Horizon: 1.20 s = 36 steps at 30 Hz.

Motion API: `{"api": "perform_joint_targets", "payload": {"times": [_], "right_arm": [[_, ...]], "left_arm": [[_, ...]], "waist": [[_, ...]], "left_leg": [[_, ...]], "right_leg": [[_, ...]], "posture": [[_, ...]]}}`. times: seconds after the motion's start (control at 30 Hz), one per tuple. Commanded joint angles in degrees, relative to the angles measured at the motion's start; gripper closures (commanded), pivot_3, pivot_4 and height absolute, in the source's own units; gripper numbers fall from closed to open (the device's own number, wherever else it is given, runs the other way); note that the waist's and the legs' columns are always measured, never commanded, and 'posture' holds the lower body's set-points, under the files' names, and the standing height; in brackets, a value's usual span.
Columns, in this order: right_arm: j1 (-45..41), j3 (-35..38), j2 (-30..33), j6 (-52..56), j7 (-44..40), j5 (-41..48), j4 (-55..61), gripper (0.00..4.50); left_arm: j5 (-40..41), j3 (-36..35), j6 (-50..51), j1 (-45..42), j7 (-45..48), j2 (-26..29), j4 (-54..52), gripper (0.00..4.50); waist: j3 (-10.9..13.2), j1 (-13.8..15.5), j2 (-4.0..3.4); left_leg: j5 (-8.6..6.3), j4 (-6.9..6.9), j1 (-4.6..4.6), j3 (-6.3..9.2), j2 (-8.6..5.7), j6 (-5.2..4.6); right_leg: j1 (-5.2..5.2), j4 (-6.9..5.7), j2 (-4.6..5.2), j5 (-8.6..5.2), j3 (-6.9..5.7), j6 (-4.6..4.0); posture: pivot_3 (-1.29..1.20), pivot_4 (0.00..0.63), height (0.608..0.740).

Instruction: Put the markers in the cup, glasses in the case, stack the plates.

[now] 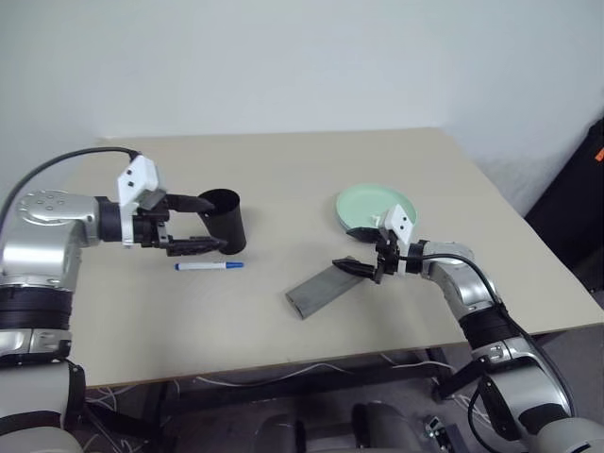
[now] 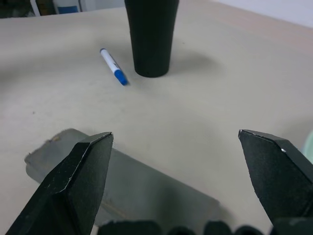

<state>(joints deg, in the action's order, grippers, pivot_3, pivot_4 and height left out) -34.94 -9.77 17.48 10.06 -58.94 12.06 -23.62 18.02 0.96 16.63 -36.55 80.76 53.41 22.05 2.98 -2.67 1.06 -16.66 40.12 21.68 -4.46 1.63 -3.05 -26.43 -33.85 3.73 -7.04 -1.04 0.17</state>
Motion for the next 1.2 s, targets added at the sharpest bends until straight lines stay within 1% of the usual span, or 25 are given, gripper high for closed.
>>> {"api": "perform_joint_targets", "payload": {"times": [0.03,0.33,0.4,0.47,0.7,0.83,1.03,1.2], "right_arm": [[-0.4,1.1,0.4,-0.7,0.1,0.5,2.3,0.04],[-0.6,1.0,0.3,-0.6,0.0,0.5,2.0,0.04],[-0.6,1.0,0.3,-0.6,0.0,0.5,2.0,0.04],[-0.6,1.0,0.3,-0.6,0.0,0.5,2.1,0.04],[-0.6,1.0,0.3,-0.5,0.0,0.5,2.1,0.04],[0.1,1.1,0.1,-0.5,0.5,0.6,2.5,0.04],[0.5,1.2,0.2,-0.3,0.6,0.6,3.0,0.04],[0.0,1.0,-0.2,-0.5,0.6,0.5,2.3,0.04]], "left_arm": [[-0.5,-1.0,-1.0,-1.9,0.5,0.4,-0.5,0.02],[-1.1,-0.5,-1.3,-1.8,1.5,0.2,-0.4,0.02],[-5.7,3.0,-4.2,-2.7,4.0,2.5,1.9,0.02],[-7.9,4.7,-5.9,-3.4,5.3,3.4,3.3,0.02],[-9.1,4.7,-7.3,-4.4,6.5,2.9,5.3,0.02],[-16.0,9.4,-12.3,-6.4,7.3,3.7,9.7,0.02],[-17.4,9.8,-14.5,-7.9,8.1,2.9,12.5,0.02],[-20.3,11.1,-17.0,-8.0,7.6,3.2,15.4,0.02]], "waist": [[0.0,0.0,0.01],[0.0,0.0,0.00],[0.0,0.0,0.01],[0.0,0.0,0.00],[0.0,0.0,0.00],[0.0,0.0,0.01],[0.0,0.0,0.01],[0.0,0.0,0.01]], "left_leg": [[0.00,0.00,0.00,-0.01,0.00,-0.01],[0.00,0.00,-0.05,-0.01,0.04,0.00],[0.00,0.00,-0.05,-0.02,0.02,0.00],[0.00,0.01,-0.06,-0.01,0.02,0.00],[0.00,0.00,-0.02,-0.01,0.02,-0.01],[0.00,0.01,-0.04,0.00,0.02,-0.01],[0.00,0.01,-0.01,-0.03,0.03,-0.01],[0.00,0.01,-0.03,-0.03,0.03,-0.02]], "right_leg": [[-0.01,0.00,0.00,0.00,0.01,0.00],[-0.01,-0.05,-0.05,0.00,0.02,0.00],[0.00,-0.04,-0.04,0.00,0.02,0.00],[0.01,-0.04,-0.05,0.00,0.02,0.00],[-0.02,-0.03,-0.04,0.00,0.02,0.00],[0.01,-0.06,-0.05,0.00,0.01,0.00],[-0.03,-0.06,-0.05,0.01,0.03,0.00],[-0.02,-0.07,-0.05,0.00,0.03,0.00]], "posture": [[0.00,0.000,0.720],[0.00,0.000,0.720],[0.00,0.000,0.720],[0.00,0.000,0.720],[0.00,0.000,0.720],[0.00,0.000,0.720],[0.00,0.000,0.720],[0.00,0.000,0.720]]}}
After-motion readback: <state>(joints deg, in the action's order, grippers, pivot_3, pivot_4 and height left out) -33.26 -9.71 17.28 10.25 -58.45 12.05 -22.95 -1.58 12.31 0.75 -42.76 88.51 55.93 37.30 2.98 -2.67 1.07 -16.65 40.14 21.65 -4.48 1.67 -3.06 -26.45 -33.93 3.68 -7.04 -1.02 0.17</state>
